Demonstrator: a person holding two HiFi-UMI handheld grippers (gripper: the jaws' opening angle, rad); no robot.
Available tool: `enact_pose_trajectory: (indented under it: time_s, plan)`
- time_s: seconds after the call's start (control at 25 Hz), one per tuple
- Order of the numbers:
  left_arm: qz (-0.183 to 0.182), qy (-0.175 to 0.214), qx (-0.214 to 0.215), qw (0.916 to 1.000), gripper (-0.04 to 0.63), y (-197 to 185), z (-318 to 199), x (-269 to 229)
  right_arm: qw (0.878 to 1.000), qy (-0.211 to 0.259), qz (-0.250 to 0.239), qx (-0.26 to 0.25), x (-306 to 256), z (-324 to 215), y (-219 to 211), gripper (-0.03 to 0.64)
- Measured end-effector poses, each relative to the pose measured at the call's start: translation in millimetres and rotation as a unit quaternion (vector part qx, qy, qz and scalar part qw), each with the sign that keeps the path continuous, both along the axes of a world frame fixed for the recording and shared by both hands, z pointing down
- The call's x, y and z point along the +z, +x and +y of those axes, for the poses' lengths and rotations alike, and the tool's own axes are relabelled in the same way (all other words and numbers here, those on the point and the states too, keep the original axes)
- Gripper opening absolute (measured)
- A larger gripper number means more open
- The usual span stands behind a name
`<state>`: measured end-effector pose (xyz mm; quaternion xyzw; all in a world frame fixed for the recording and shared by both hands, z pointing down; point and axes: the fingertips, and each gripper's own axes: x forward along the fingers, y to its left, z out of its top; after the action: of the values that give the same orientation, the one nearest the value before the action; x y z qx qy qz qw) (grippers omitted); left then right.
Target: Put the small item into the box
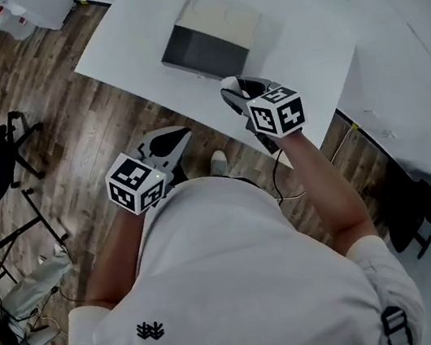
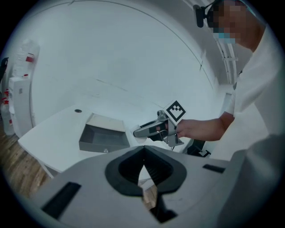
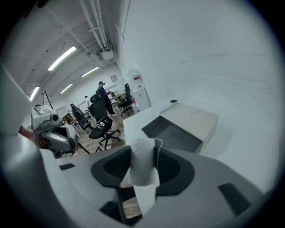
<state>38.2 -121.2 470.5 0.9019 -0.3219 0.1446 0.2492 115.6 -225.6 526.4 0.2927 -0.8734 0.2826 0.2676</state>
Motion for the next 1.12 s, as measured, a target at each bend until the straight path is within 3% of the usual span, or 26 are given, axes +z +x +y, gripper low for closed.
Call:
enact_pose_trajectory:
  time_s: [0.48,0.84,1.12]
  plan:
    - [0.016,0.013,-0.019,0.9996,0.007,-99.2,-66.4,-4.7,0.997,-0.015,0.079,-0.019,42.3,-107.9,-89.3,0.164]
    - [0.023,0.002,-0.017,0.9996,0.008,-162.5,-80.6,4.0,0.987,-0.062,0.146,0.004,96.9,-140.1,-109.9,0.166]
    - [0.023,-0.008,-0.007,0.9997,0.008,-188.3,-84.4,11.4,0.98,-0.092,0.177,0.02,127.6,-148.6,-112.1,0.166]
